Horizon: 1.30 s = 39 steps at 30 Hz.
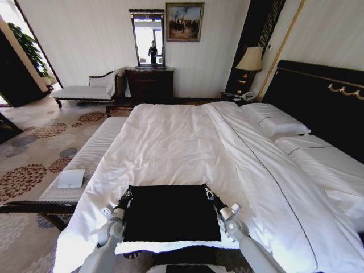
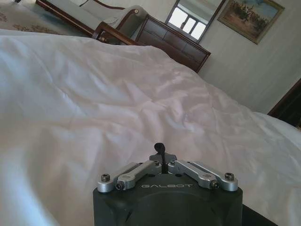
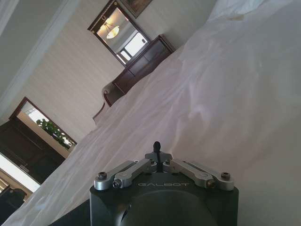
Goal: Fold the clothes on the bed.
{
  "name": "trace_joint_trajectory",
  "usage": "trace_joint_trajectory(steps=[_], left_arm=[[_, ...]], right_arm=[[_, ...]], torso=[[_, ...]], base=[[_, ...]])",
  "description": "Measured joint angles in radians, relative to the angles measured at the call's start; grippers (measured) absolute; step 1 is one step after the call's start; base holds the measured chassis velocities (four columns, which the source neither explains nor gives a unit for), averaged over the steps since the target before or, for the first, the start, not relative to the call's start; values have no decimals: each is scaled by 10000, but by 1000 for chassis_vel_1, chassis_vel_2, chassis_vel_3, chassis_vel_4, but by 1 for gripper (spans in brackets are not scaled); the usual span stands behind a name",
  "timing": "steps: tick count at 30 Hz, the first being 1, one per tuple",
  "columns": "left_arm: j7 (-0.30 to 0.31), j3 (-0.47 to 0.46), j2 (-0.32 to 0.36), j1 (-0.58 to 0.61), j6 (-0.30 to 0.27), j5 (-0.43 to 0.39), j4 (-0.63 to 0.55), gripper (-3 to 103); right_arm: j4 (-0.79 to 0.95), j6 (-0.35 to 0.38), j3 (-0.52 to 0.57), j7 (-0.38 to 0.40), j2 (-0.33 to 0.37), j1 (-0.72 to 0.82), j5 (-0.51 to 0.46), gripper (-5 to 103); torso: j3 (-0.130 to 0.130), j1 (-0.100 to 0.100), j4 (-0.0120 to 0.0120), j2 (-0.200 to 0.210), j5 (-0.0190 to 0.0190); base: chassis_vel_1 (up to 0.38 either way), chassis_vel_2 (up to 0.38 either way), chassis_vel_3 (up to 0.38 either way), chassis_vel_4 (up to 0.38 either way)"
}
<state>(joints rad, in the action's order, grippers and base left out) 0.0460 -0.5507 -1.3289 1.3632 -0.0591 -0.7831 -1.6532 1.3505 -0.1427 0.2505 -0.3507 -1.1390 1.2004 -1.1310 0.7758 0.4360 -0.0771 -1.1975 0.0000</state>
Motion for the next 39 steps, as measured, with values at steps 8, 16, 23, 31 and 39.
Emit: trace_joint_trajectory(steps=[8, 16, 23, 31, 39], left_arm=[[-187, -142, -1, 299, 339, -412, -835, 0], [-602, -717, 33, 837, 886, -1543, -2675, 0], [-686, -1321, 179, 1266, 949, -2362, -4385, 0], [-668, -1663, 185, 2488, 1009, -2316, -6844, 0], [-242, -2196, 345, 3670, 815, -2191, -8438, 0]], right_arm=[[1605, -513, 591, -114, 225, 911, -784, 1], [4858, -1120, 1406, 38, 94, 2260, -1184, 1], [7500, -1446, 2089, 511, -141, 3093, -1426, 1], [9957, -1721, 2469, 779, -570, 5052, -661, 1], [11530, -1848, 2651, 2943, -785, 5925, 773, 0]], torso=[[0, 0, 1, 1, 1], [-1, 1, 2, 0, -1], [-2, 0, 1, 0, 0], [-2, 1, -1, 1, 1], [-3, 0, -1, -1, -2]], base=[[0, 0, 0, 0], [0, 0, 0, 0], [0, 0, 0, 0], [0, 0, 0, 0], [0, 0, 0, 0]])
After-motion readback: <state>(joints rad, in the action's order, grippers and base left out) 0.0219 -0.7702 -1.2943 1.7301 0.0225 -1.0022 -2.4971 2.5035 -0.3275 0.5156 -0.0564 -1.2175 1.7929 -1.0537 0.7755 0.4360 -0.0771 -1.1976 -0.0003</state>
